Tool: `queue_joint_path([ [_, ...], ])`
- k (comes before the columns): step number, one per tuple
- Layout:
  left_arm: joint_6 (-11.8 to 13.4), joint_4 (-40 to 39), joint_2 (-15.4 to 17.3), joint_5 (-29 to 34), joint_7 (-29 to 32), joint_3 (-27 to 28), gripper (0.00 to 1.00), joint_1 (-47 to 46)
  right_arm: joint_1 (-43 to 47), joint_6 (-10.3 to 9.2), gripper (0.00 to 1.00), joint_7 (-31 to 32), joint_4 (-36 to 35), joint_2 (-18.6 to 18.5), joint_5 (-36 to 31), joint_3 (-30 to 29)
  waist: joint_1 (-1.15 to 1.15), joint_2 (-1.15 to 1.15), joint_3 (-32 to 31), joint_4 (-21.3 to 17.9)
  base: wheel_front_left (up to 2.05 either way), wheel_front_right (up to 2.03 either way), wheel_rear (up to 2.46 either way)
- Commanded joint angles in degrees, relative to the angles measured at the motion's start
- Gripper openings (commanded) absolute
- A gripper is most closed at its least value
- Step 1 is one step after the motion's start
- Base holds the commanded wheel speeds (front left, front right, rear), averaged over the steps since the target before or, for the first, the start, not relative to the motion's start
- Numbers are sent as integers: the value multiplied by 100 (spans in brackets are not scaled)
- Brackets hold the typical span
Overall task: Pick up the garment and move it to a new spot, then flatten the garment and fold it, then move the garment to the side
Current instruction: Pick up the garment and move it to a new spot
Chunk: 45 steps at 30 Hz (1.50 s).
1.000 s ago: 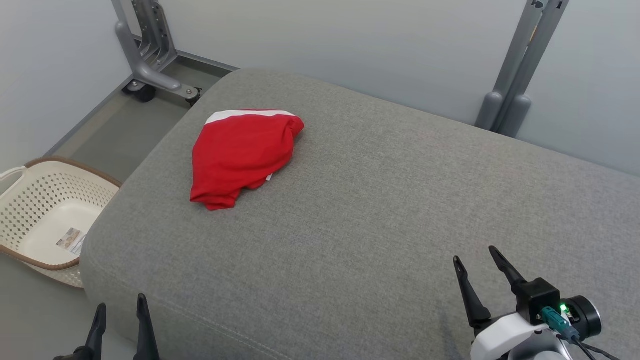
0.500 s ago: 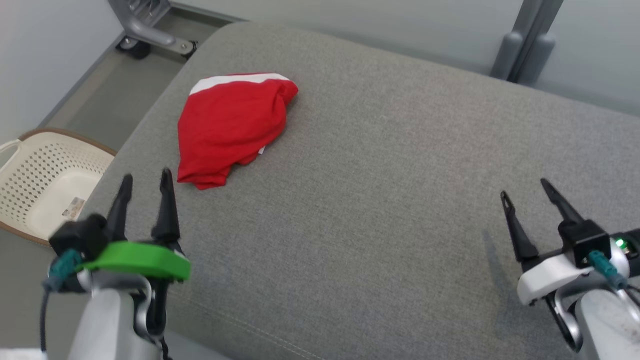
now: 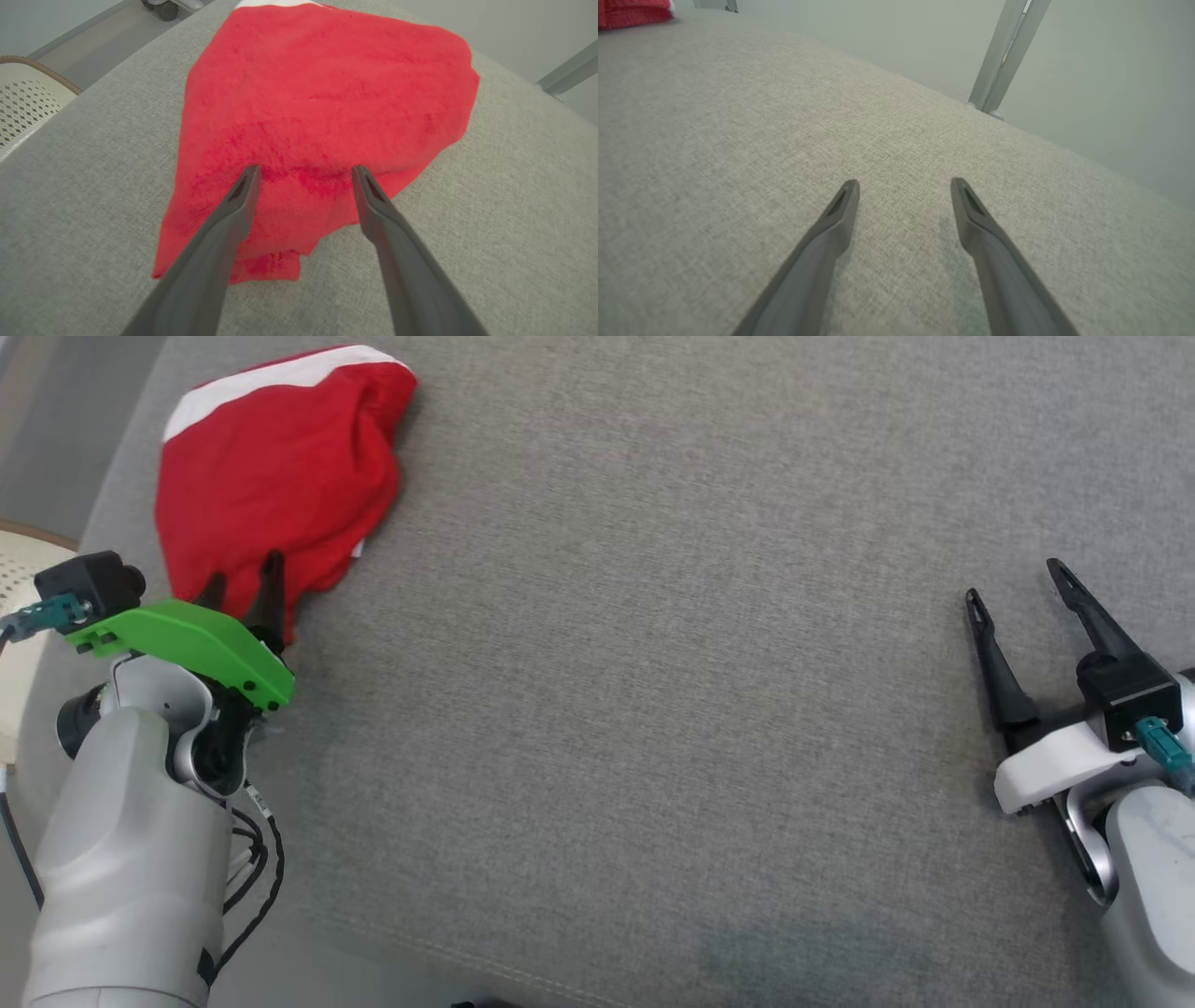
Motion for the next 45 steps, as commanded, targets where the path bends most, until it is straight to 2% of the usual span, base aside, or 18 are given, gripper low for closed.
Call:
queue_joint_path([
  [1,-11,182,41,-100,48,-3,100,-153,-69,-9,100,-14,-17,14,7,8,-1,0,507,-532,0,0,0],
  [3,-12,481,87,-235,105,-65,100,-277,-53,-10,100,-5,-17,30,21,1,-1,0,522,-595,0,0,0],
  [4,-12,632,121,-287,100,-86,97,-329,-32,-10,100,-3,-24,36,30,-14,-1,0,524,-614,0,0,0],
  [5,-12,755,128,-331,72,-103,42,-373,-8,-9,100,0,-38,48,29,-31,-1,0,519,-628,0,0,0],
  [7,-14,947,105,-400,30,-170,0,-395,38,-9,100,0,-54,82,15,-58,-1,0,483,-644,0,0,0],
  [11,-24,1025,118,-567,24,-430,0,-366,136,-9,100,0,-65,187,16,-115,-1,0,335,-653,0,0,0],
  [16,-17,467,286,-563,-332,-895,0,-233,279,-7,100,0,-32,435,77,-149,-1,0,-91,-614,0,0,0],
  [21,-13,-536,427,-483,-234,-1482,0,-44,438,-8,100,-7,40,773,153,-145,-1,0,-682,-689,0,0,0],
  [26,-7,-1983,533,-437,171,-1910,0,249,577,-8,100,-7,94,1084,211,-81,-1,0,-1152,-959,0,0,0],
  [31,201,-3674,506,-368,735,-2289,0,652,654,-8,100,-7,75,1228,261,-102,-1,0,-1368,-1352,0,0,0],
  [32,201,-3674,506,-368,735,-2289,0,652,654,-8,100,-7,75,1228,261,-102,-1,0,-1368,-1352,0,0,0],
  [38,408,-5277,154,-678,1220,-2731,0,1140,781,-8,100,-7,24,1323,266,-247,-1,0,-1395,-1785,0,0,0],
  [42,615,-5796,-14,-684,1362,-2981,0,1446,853,-8,100,-7,-9,1374,253,-323,-1,0,-1351,-2064,0,0,0],
  [45,800,-5742,2,-758,1381,-3019,0,1758,880,-8,100,-7,-33,1418,260,-333,-1,0,-1295,-2231,0,0,0],
])
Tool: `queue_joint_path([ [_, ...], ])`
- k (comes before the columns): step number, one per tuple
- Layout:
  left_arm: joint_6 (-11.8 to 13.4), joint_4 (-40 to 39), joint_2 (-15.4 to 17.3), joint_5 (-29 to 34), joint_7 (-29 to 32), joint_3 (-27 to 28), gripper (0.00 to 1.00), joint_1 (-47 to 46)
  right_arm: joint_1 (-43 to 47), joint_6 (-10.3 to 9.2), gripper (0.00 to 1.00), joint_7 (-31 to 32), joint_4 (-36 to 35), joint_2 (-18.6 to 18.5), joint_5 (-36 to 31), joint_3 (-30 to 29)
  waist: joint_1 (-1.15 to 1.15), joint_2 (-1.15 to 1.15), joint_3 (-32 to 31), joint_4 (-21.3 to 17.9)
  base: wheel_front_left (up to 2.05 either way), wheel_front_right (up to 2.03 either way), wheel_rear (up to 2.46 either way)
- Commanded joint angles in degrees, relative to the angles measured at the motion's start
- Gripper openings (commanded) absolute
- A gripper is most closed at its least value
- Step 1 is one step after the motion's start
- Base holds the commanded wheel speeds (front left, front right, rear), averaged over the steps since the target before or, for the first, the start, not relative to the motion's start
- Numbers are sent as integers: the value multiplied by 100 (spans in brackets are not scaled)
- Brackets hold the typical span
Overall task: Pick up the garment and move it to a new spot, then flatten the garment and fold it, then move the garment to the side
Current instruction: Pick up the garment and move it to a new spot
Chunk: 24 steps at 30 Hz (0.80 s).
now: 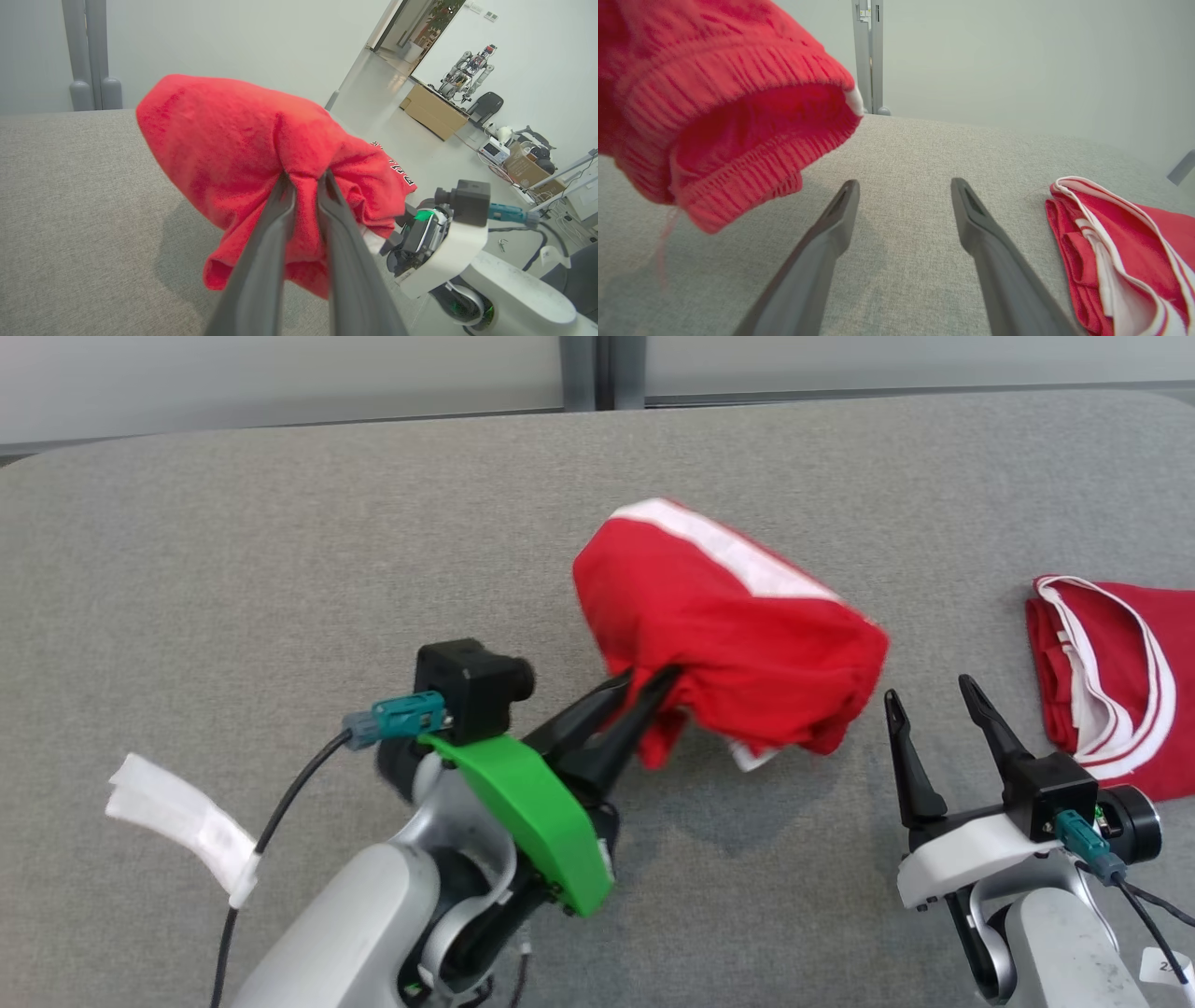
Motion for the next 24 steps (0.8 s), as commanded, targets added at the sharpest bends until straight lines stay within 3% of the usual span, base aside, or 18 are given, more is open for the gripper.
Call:
queue_joint_path([
  [1,76,108,191,139,-45,56,0,102,52,-7,100,0,-28,8,17,7,0,-1,26,-274,0,0,0],
  [4,269,661,417,376,-198,52,0,495,71,-7,100,0,-29,47,30,55,0,-1,77,-402,0,0,0],
  [11,277,1708,733,467,-569,97,0,1044,113,-7,100,0,-42,73,8,6,0,-1,117,-471,0,0,0],
  [13,338,1916,795,534,-666,106,58,1103,136,-7,100,0,-34,77,-11,-7,0,-1,91,-466,0,0,0],
  [14,364,1987,794,520,-708,134,100,1146,145,-7,100,0,-27,78,-23,-8,0,-1,71,-462,0,0,0],
  [19,709,2004,963,641,-1001,374,100,1267,147,-7,100,0,-21,85,-29,18,0,-1,-30,-487,0,0,0],
  [24,1113,1465,1141,774,-1463,696,100,1568,240,-8,100,0,-45,91,-18,54,0,-1,-176,-606,0,0,0],
])
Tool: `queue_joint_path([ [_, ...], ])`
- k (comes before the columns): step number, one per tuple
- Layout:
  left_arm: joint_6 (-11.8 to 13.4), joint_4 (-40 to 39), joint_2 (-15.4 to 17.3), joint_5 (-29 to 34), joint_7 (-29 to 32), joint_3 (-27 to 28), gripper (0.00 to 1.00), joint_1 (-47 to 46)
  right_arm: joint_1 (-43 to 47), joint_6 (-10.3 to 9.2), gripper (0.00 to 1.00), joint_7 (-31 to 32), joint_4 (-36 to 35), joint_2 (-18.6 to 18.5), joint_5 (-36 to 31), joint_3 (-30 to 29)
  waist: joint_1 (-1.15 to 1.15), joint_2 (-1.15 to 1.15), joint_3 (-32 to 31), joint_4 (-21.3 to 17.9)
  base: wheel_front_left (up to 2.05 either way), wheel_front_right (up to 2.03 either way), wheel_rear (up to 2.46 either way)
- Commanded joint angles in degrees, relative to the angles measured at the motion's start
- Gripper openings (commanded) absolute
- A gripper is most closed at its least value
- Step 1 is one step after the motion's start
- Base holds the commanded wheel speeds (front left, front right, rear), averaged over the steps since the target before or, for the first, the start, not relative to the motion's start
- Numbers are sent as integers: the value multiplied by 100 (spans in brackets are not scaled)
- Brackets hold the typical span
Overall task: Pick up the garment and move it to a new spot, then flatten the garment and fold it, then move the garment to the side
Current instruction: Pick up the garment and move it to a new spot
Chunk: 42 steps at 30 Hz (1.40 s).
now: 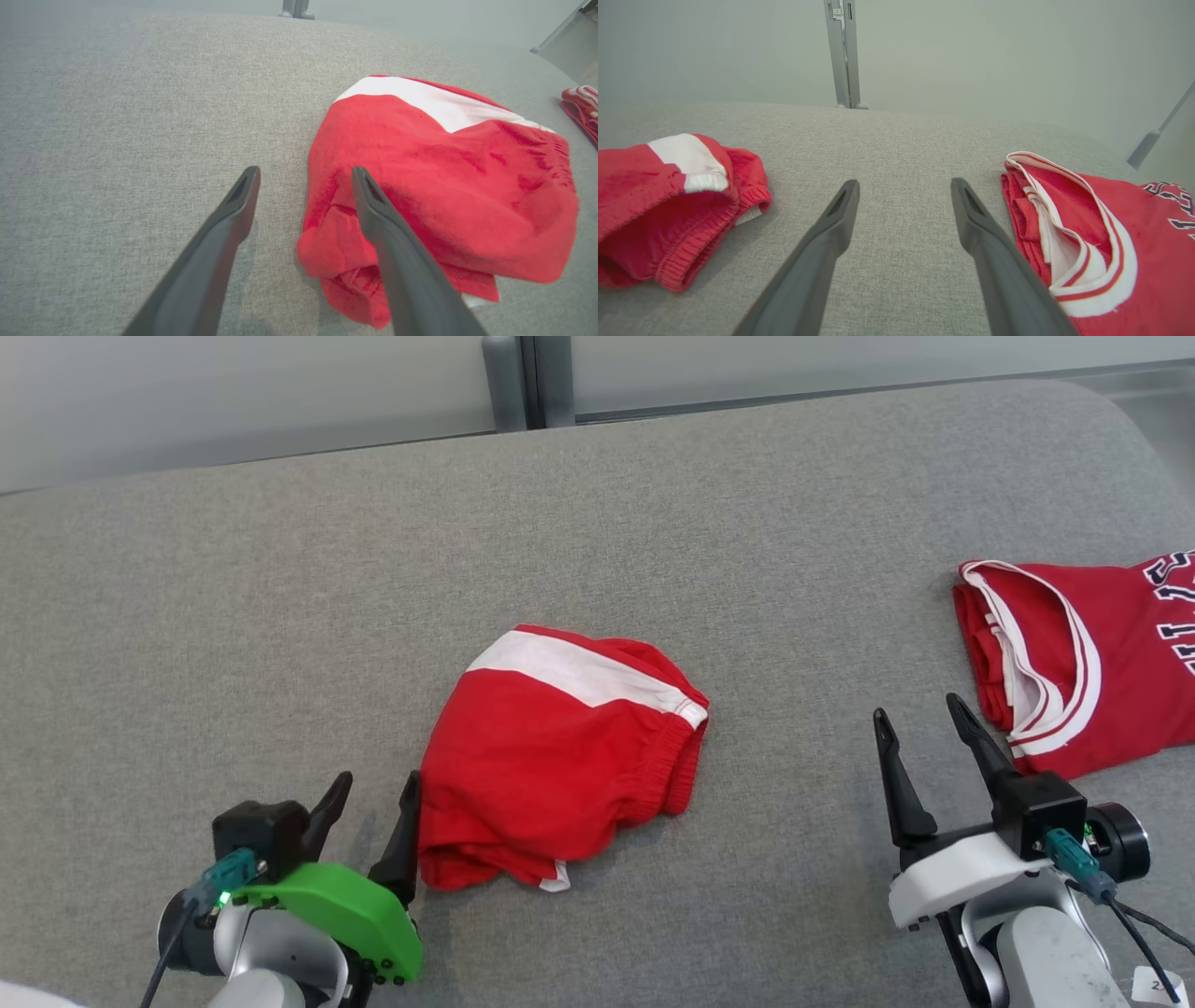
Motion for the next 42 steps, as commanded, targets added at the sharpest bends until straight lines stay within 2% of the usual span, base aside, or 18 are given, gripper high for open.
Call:
queue_joint_path([
  [1,133,-230,-13,18,-292,128,100,298,161,-7,100,0,-92,-10,-1,-58,0,0,-143,-88,0,0,0],
  [3,133,-230,-13,18,-292,128,100,298,161,-7,100,0,-92,-10,-1,-58,0,0,-143,-88,0,0,0],
  [4,299,-437,30,199,-771,269,100,522,275,-7,100,0,-261,-2,-46,-91,0,0,-237,-106,0,0,0],
  [8,351,-364,62,378,-1258,295,100,741,434,-8,100,0,-437,4,-70,-158,0,0,-317,-74,0,0,0],
  [10,249,-243,17,384,-1503,350,100,834,555,-7,100,0,-526,11,-84,-197,0,0,-405,-27,0,0,0],
  [14,-160,108,-5,534,-1744,491,100,1056,866,-7,100,0,-628,12,-101,-309,0,0,-674,98,0,0,0],
  [23,-844,242,-578,1319,-1764,1848,100,1771,1386,-7,100,0,-760,15,-131,-457,0,0,-1078,436,0,0,0],
  [28,-1200,304,-884,1670,-1764,2358,100,1965,1386,-7,100,0,-702,17,-151,-514,0,0,-1125,590,0,0,0],
  [34,-1503,361,-1189,2005,-1765,2743,100,1967,1337,-7,100,0,-599,18,-182,-536,0,0,-1146,691,0,0,0],
  [42,-1748,441,-1456,2297,-1766,3064,100,1953,1277,-7,100,0,-566,7,-193,-481,0,0,-1127,717,0,0,0],
])
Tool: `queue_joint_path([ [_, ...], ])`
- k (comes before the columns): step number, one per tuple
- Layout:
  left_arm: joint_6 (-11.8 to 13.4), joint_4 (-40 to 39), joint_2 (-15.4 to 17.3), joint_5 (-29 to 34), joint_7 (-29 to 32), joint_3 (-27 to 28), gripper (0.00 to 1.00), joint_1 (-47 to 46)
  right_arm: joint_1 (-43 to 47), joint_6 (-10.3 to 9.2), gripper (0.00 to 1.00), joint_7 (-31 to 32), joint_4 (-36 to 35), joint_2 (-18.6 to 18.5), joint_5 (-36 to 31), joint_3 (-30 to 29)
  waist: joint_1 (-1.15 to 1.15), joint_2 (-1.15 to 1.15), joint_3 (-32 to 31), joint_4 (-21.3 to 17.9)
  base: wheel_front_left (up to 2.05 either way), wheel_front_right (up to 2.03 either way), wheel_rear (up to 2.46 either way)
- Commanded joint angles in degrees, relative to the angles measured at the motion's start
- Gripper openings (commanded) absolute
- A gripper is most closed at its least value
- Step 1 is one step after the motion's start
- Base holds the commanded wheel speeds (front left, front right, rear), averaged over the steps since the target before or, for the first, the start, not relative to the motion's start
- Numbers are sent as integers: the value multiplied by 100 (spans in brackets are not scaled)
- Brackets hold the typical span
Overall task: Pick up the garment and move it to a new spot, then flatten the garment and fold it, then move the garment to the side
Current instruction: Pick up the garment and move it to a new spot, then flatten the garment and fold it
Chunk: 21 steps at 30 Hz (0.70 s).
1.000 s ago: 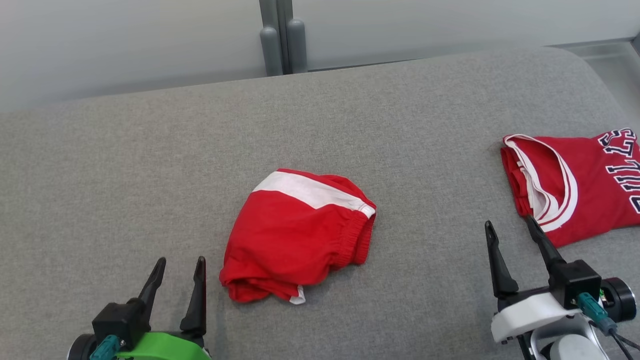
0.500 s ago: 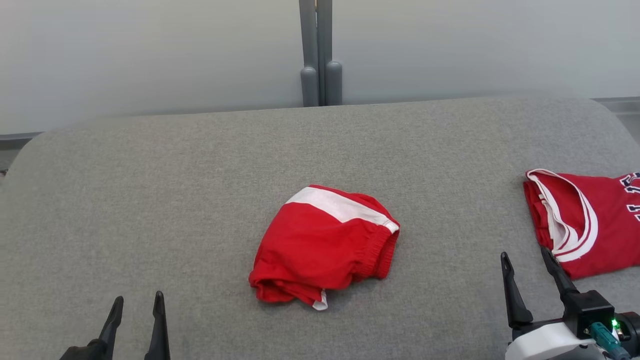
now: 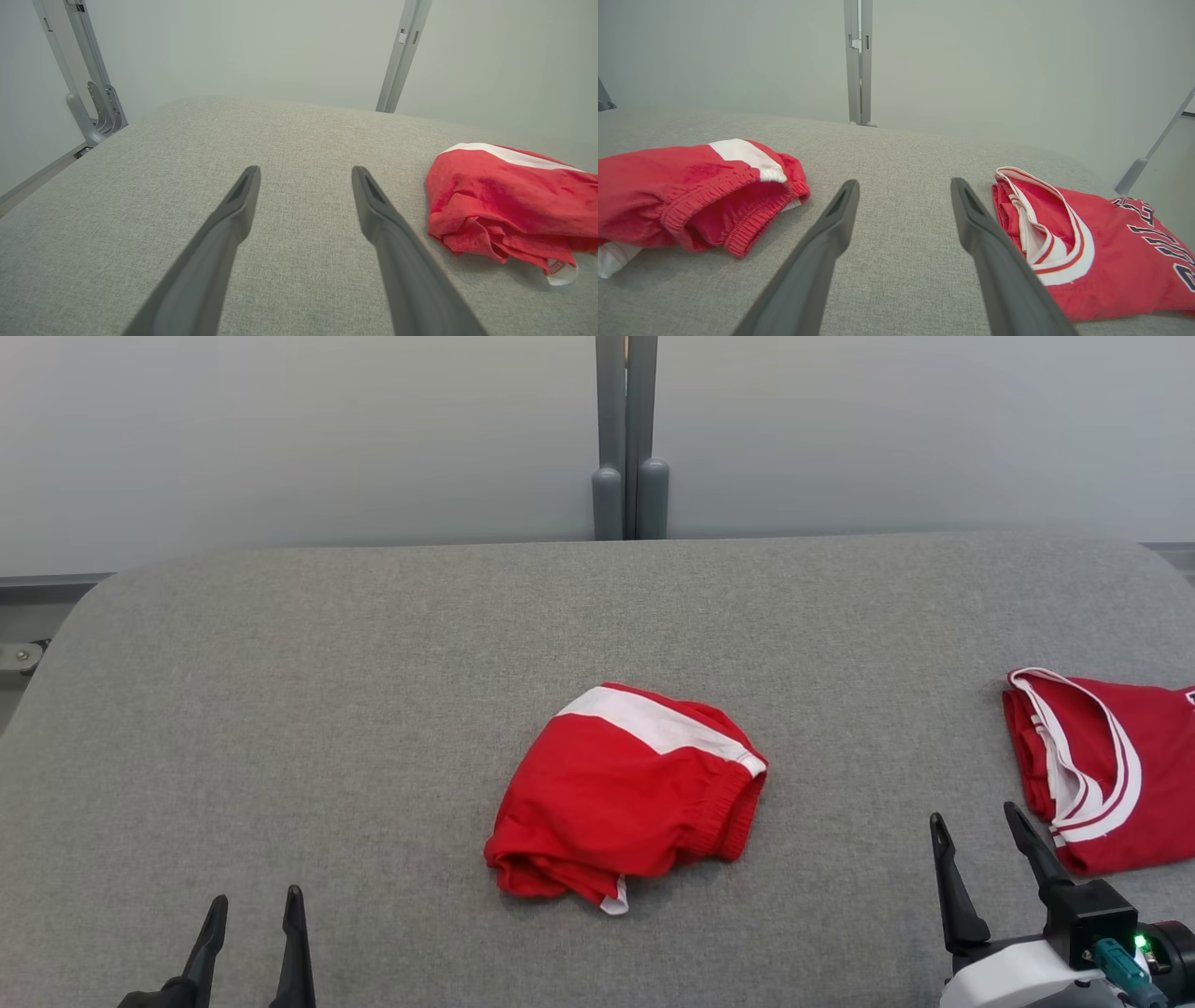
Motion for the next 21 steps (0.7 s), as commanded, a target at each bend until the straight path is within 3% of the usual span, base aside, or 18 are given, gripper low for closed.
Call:
queue_joint_path([
  [1,-45,15,-45,74,-15,55,100,43,-48,-7,100,0,20,-25,-40,4,0,0,9,1,0,0,0],
  [14,-182,112,-218,269,-15,153,100,-120,-89,-7,100,1,49,-57,-25,36,0,0,34,-57,0,0,0],
  [21,-211,81,-283,488,31,-760,100,-746,-198,-7,100,1,23,-62,10,123,0,0,70,-191,0,0,0],
])
